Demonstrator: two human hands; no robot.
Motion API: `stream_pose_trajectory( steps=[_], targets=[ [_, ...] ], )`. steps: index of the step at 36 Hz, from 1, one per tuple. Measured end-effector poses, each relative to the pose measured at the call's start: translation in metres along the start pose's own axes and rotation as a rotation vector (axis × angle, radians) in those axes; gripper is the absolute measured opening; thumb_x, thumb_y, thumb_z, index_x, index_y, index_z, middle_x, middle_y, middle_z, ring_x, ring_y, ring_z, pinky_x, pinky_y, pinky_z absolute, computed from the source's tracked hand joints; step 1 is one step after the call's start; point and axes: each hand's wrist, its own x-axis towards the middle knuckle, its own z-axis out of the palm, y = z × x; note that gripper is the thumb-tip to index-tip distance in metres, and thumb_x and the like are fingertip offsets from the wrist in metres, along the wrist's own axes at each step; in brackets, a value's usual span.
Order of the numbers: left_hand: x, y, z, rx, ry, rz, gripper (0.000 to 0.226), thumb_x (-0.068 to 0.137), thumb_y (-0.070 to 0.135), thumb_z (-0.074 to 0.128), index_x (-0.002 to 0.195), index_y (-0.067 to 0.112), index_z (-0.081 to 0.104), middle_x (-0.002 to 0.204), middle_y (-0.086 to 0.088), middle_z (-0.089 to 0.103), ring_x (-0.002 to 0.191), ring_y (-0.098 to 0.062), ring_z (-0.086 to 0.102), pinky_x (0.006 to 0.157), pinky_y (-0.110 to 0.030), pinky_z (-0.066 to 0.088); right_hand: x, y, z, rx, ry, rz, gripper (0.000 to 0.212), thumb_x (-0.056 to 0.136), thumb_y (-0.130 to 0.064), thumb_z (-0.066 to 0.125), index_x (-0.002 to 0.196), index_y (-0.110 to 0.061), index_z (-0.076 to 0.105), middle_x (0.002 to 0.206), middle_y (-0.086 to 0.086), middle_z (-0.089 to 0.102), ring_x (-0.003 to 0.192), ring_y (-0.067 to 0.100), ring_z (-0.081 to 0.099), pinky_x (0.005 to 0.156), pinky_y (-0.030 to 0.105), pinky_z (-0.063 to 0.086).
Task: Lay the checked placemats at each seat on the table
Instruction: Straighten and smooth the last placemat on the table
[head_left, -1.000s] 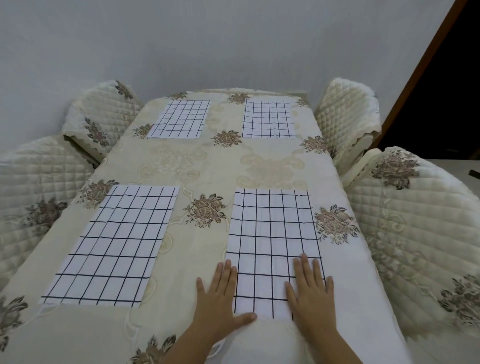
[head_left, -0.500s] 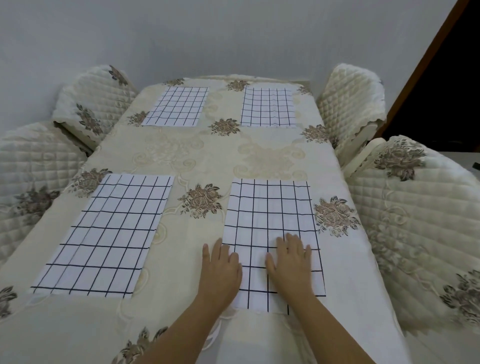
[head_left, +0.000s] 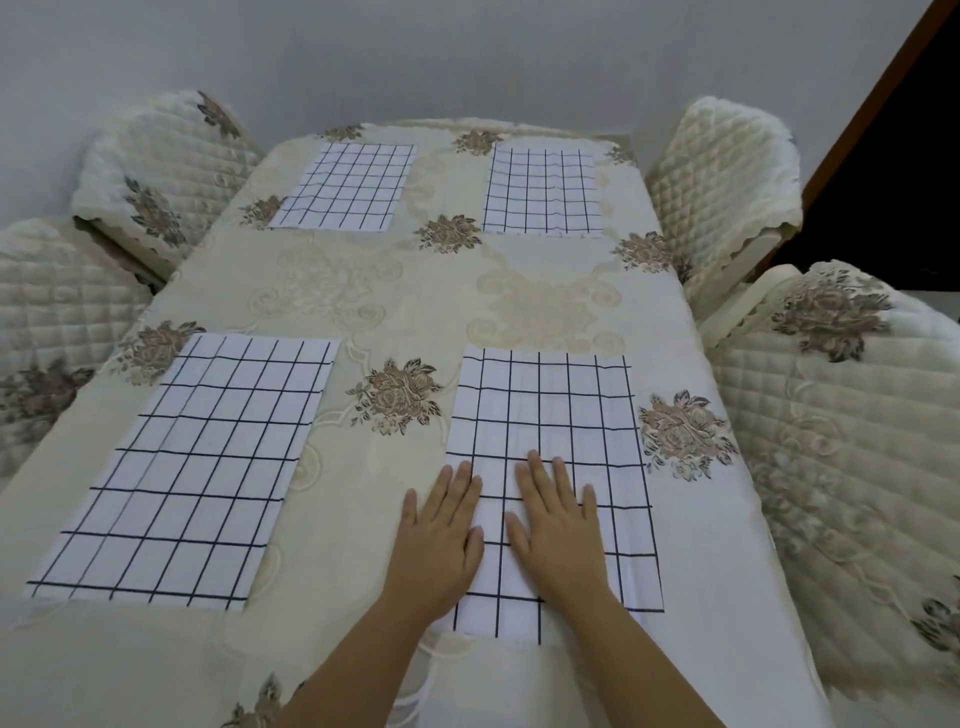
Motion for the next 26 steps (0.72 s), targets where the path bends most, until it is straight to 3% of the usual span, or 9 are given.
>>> stream_pose_trajectory(
  steps=[3,6,9,12,15,17,21,24,26],
  targets=[
    [0.0,0.001,-0.001,0.004,-0.004,-0.012,0.055,0.086,0.037,0.034,0.138,0.019,0.035,0.144,-0.001,0.044,0.134,-0.015,0.029,0.103,-0.044,0.023,0.004,0.016,-0.004,-0.004,-0.002,0.078,0.058,0.088,-0.044,0.03,0.138,-0.017,0.039,0.144,0.0,0.044,0.133,0.019,0.029,0.102,0.051,0.036],
    [-0.001,0.0,0.002,0.0,0.007,-0.014,0.055,0.087,0.038,0.034,0.139,0.02,0.035,0.146,0.0,0.041,0.135,-0.015,0.027,0.104,-0.042,0.02,0.002,0.04,-0.007,-0.003,0.014,0.14,0.061,0.088,-0.043,0.028,0.141,-0.015,0.038,0.149,0.0,0.035,0.138,0.022,0.027,0.102,0.053,0.035],
    [0.0,0.0,0.003,0.005,0.017,-0.012,0.055,0.087,0.039,0.034,0.138,0.02,0.038,0.145,0.0,0.043,0.134,-0.014,0.029,0.105,-0.047,0.034,0.0,0.061,-0.011,-0.001,0.011,0.194,0.065,0.089,-0.045,0.019,0.145,-0.015,0.031,0.152,-0.001,0.021,0.14,0.024,0.028,0.105,0.054,0.031],
    [0.004,0.0,0.005,-0.011,0.073,-0.01,0.053,0.086,0.04,0.036,0.133,0.02,0.047,0.139,-0.002,0.05,0.13,-0.016,0.034,0.094,-0.053,0.044,0.001,0.072,-0.012,-0.033,0.05,0.212,0.061,0.088,-0.04,0.025,0.139,-0.01,0.041,0.148,0.001,0.033,0.134,0.023,0.04,0.096,0.054,0.038],
    [0.016,0.002,0.003,-0.006,0.183,0.017,0.047,0.082,0.038,0.041,0.115,0.015,0.064,0.123,-0.006,0.063,0.113,-0.02,0.045,0.086,-0.048,0.049,0.007,0.07,-0.012,-0.078,0.176,0.168,0.056,0.084,-0.035,0.033,0.124,-0.006,0.058,0.131,0.01,0.057,0.118,0.029,0.055,0.089,0.055,0.042],
    [0.028,0.003,0.0,0.027,0.251,0.054,0.037,0.078,0.034,0.045,0.101,0.014,0.066,0.106,-0.007,0.066,0.094,-0.022,0.051,0.08,-0.041,0.043,0.015,0.065,-0.016,-0.122,0.231,0.156,0.05,0.082,-0.032,0.034,0.108,-0.004,0.066,0.115,0.013,0.065,0.102,0.033,0.062,0.088,0.057,0.044],
    [0.056,0.003,-0.009,0.098,0.296,0.092,0.021,0.076,0.027,0.045,0.074,0.016,0.062,0.074,-0.003,0.057,0.062,-0.022,0.05,0.062,-0.034,0.038,0.038,0.055,-0.03,-0.149,0.286,0.205,0.033,0.08,-0.023,0.035,0.076,-0.004,0.062,0.077,0.012,0.06,0.069,0.032,0.058,0.087,0.057,0.045],
    [0.074,0.006,-0.013,0.11,0.289,0.109,0.021,0.075,0.026,0.043,0.065,0.015,0.058,0.068,-0.003,0.053,0.059,-0.023,0.049,0.06,-0.032,0.036,0.056,0.046,-0.034,-0.146,0.271,0.194,0.03,0.076,-0.021,0.034,0.071,-0.005,0.06,0.072,0.012,0.057,0.066,0.03,0.058,0.082,0.054,0.048],
    [0.086,0.007,-0.012,0.107,0.274,0.123,0.019,0.073,0.022,0.043,0.063,0.014,0.058,0.073,-0.005,0.057,0.065,-0.024,0.051,0.061,-0.033,0.033,0.066,0.039,-0.03,-0.112,0.222,0.164,0.031,0.073,-0.021,0.035,0.077,-0.004,0.062,0.079,0.014,0.061,0.072,0.032,0.061,0.077,0.051,0.051]
  ],
)
